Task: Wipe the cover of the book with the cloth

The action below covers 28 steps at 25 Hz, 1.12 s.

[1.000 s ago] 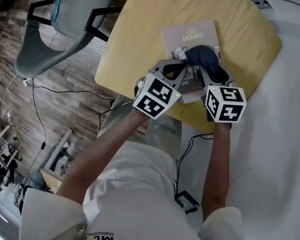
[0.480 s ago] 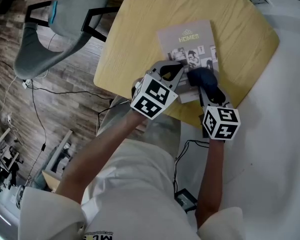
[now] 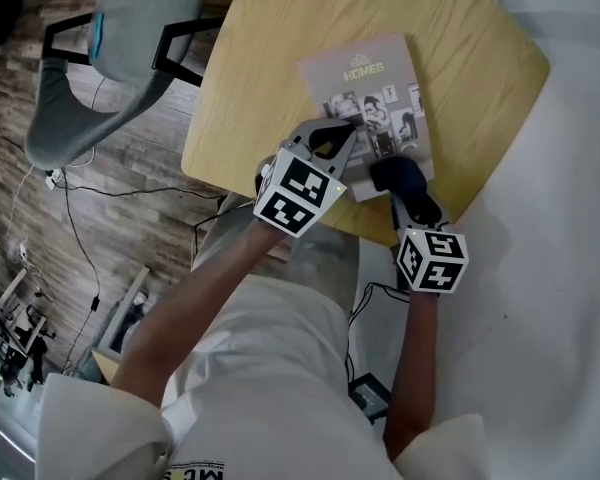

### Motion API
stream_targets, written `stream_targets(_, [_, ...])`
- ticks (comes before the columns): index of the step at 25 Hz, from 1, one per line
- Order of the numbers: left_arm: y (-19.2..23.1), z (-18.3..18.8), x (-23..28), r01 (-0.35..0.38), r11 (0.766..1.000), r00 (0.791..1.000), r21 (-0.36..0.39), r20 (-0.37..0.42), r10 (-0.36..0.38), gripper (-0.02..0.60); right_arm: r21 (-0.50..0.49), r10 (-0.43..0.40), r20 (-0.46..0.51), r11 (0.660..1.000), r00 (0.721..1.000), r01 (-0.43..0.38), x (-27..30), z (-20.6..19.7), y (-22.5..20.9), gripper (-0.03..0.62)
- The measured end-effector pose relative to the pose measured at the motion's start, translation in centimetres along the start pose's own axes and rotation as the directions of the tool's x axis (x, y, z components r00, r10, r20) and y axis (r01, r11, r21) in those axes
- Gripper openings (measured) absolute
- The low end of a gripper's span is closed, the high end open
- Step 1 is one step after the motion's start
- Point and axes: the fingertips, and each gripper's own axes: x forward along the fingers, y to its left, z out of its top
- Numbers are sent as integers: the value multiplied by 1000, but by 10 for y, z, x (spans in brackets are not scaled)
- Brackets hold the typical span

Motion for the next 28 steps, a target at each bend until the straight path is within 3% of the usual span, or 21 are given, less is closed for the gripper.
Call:
stream_targets(7, [2,2,1,16,1000,1000,-14,-27,-17,8,55,-41,-62,998,997,44,-10,-23,-2,170])
stream_targets(11, [-8,-4,2,23,1000,999,-6,-35,-23,9,58,-42,-39,997,998,44,-24,-25,3,170])
stream_targets(16, [-6,-4,-1,8,999,997,42,-71,-5,9,41,-17,39,999,999,15,-35,9,13,170])
stream_targets(28, [41,11,-40,-83,996,997,-17,4,83,9,-75,94,155,994,983,-83,-18,108,48,170])
